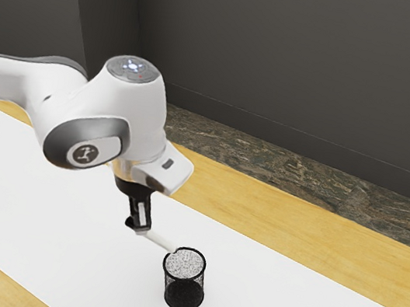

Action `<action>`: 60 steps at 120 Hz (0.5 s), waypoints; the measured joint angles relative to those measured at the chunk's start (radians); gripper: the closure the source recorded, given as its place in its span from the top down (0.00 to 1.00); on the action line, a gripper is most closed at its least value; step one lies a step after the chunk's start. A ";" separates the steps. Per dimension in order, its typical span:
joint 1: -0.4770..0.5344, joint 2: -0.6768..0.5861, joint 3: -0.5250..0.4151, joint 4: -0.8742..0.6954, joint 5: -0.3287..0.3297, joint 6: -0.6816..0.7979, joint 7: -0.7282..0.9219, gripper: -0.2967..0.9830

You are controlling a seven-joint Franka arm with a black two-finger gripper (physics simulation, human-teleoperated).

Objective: Put the marker into the pen holder.

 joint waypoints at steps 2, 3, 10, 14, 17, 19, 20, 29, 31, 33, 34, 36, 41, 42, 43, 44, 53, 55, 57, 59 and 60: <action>-0.007 -0.001 -0.002 0.002 -0.001 -0.004 -0.006 0.21; -0.011 -0.001 -0.003 0.003 -0.001 -0.006 -0.010 0.21; -0.035 0.017 -0.007 0.021 -0.003 -0.018 -0.031 0.21; -0.043 0.044 -0.009 0.046 -0.004 -0.024 -0.042 0.21; -0.046 0.069 -0.010 0.067 -0.004 -0.030 -0.051 0.22; -0.047 0.087 -0.010 0.079 -0.004 -0.033 -0.056 0.22; -0.048 0.096 -0.010 0.084 -0.004 -0.034 -0.058 0.22; -0.048 0.171 -0.011 0.116 -0.005 -0.042 -0.079 0.22; -0.049 0.189 -0.011 0.121 -0.006 -0.041 -0.084 0.23; -0.050 0.208 -0.011 0.129 -0.006 -0.041 -0.088 0.23; -0.051 0.217 -0.011 0.134 -0.006 -0.041 -0.090 0.23; -0.053 0.234 -0.011 0.145 -0.007 -0.040 -0.094 0.23; -0.060 0.272 -0.011 0.173 -0.007 -0.040 -0.103 0.24; -0.062 0.278 -0.011 0.178 -0.007 -0.040 -0.104 0.25; -0.063 0.283 -0.011 0.183 -0.007 -0.040 -0.106 0.26; -0.064 0.288 -0.011 0.187 -0.006 -0.040 -0.107 0.27; -0.077 0.317 -0.009 0.217 -0.006 -0.044 -0.118 0.40; -0.081 0.320 -0.006 0.231 -0.006 -0.046 -0.120 0.43; -0.087 0.320 -0.001 0.248 -0.009 -0.051 -0.123 0.45; -0.091 0.318 0.002 0.273 -0.014 -0.059 -0.125 0.48; -0.092 0.317 0.005 0.291 -0.017 -0.065 -0.126 0.49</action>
